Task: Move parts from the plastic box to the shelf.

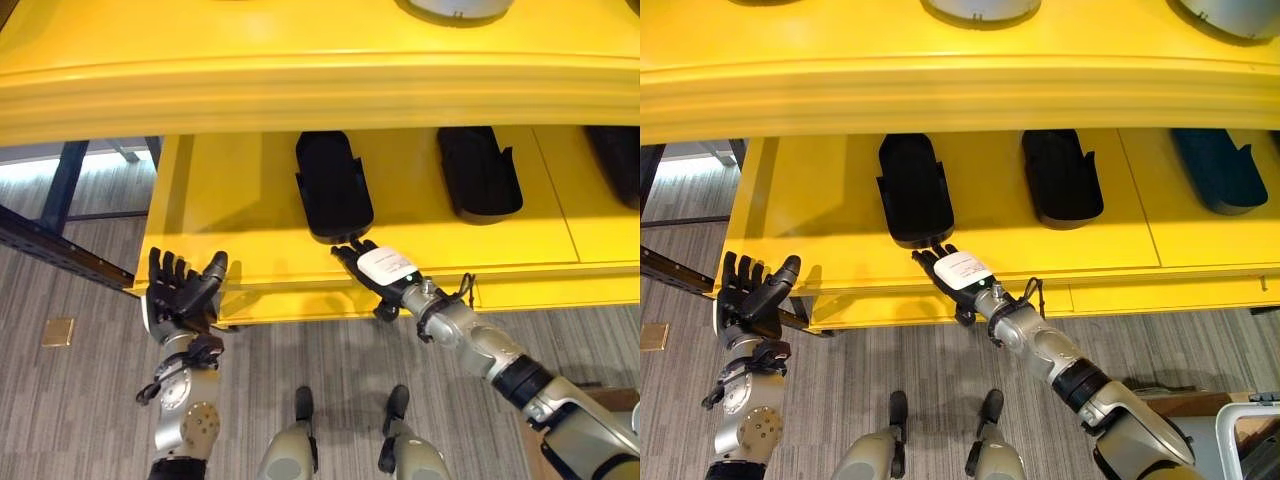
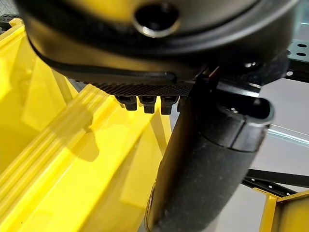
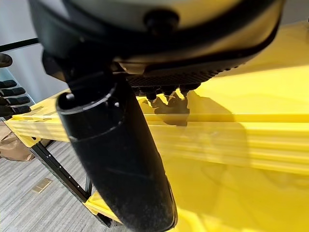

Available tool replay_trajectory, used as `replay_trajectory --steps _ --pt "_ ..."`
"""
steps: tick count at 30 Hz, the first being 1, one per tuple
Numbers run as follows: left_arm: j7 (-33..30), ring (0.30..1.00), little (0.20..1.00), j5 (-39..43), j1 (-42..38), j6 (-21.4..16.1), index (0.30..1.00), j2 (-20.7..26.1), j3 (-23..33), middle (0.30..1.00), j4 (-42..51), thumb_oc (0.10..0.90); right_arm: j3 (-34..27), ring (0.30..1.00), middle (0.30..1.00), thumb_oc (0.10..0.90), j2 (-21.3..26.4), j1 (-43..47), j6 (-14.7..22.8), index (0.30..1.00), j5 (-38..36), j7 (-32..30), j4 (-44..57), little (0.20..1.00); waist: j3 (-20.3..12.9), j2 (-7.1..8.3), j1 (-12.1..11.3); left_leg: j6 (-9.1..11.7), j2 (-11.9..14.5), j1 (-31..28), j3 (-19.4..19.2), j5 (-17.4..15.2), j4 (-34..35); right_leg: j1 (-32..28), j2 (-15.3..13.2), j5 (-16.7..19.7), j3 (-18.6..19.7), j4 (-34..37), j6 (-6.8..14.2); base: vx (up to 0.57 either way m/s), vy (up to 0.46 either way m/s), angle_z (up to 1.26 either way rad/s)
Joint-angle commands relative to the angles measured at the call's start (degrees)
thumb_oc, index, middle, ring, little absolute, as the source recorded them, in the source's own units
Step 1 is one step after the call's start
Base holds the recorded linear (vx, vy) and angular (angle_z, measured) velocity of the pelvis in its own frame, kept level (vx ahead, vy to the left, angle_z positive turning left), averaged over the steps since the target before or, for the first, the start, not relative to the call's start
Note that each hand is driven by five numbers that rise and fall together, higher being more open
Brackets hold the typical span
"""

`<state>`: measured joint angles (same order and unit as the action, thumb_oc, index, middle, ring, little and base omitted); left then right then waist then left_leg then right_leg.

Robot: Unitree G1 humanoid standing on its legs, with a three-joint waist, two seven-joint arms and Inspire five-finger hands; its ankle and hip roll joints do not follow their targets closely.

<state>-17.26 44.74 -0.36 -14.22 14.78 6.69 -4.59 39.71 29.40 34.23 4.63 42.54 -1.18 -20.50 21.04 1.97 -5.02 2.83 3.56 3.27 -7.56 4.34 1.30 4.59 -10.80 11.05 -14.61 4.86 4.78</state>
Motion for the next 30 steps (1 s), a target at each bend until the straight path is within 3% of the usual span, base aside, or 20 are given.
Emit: replay_trajectory --steps 1,30 --pt "0.5 1.000 1.000 -1.5 -1.8 -7.3 1.000 5.7 1.2 1.000 6.0 0.900 0.8 1.000 1.000 0.900 -4.5 8.0 0.6 1.000 -2.5 -1.9 0.6 1.000 -1.2 3.36 -1.9 -1.6 -2.1 1.9 1.3 -6.6 -5.5 0.8 -10.2 -2.0 3.0 -6.7 6.8 0.00 0.000 0.00" --pt "-0.1 1.000 1.000 -2.0 -1.6 -7.2 1.000 5.9 0.9 1.000 6.9 0.900 1.4 1.000 1.000 0.900 -6.1 10.3 0.3 1.000 -3.9 -1.8 0.3 1.000 0.2 3.52 -3.0 -2.1 -2.6 3.8 1.7 -7.3 -7.6 1.9 -11.0 -1.8 3.3 -7.7 6.6 0.00 0.000 0.00"
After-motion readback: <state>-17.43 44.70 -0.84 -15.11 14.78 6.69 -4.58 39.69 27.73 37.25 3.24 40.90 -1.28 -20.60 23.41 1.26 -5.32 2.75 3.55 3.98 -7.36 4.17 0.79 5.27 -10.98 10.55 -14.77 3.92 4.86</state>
